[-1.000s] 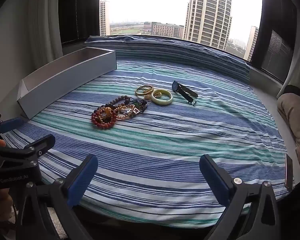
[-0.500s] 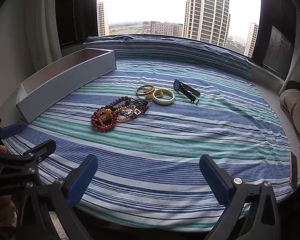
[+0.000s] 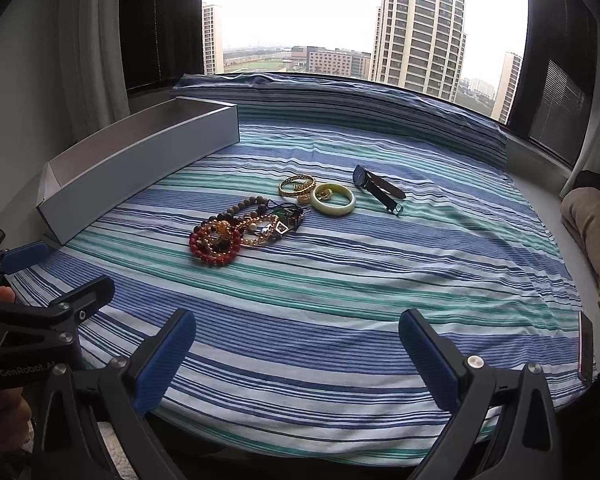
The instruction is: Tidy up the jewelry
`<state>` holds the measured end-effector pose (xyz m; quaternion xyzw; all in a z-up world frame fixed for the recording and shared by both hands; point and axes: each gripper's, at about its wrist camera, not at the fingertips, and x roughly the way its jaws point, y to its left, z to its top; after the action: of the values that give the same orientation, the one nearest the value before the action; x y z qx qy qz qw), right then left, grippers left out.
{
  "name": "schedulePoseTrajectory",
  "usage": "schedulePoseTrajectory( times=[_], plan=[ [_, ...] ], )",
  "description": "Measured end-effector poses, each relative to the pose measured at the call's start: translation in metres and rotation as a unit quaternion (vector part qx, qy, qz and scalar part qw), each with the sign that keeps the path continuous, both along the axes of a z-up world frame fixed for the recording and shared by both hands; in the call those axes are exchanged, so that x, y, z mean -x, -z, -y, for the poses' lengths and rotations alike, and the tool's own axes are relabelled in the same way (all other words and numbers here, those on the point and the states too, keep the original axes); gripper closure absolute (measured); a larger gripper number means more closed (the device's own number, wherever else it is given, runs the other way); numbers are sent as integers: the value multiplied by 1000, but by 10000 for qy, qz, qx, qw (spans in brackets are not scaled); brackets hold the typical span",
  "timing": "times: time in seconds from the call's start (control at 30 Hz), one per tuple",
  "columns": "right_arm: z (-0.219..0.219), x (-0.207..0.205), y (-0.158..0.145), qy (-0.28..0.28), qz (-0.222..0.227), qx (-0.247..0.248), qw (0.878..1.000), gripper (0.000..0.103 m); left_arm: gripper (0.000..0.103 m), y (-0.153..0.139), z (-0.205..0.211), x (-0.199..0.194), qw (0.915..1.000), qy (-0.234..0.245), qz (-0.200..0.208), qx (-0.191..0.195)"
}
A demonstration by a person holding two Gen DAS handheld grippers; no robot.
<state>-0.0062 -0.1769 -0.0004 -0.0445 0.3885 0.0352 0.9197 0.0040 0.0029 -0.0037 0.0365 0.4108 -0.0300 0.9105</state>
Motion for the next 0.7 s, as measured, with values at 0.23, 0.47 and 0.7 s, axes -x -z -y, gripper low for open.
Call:
schedulePoseTrajectory(
  times=[0.23, 0.47, 0.7],
  plan=[
    [2, -1, 0, 24, -13, -37, 10000, 0, 0, 1, 4, 1, 10000, 49, 27, -44],
    [3, -1, 2, 42, -39, -58, 10000, 0, 0, 3, 5, 0, 10000, 77, -4, -42],
    [6, -1, 1, 81, -7, -77, 9999, 0, 0, 2, 4, 2, 10000, 64, 10, -27]
  ],
)
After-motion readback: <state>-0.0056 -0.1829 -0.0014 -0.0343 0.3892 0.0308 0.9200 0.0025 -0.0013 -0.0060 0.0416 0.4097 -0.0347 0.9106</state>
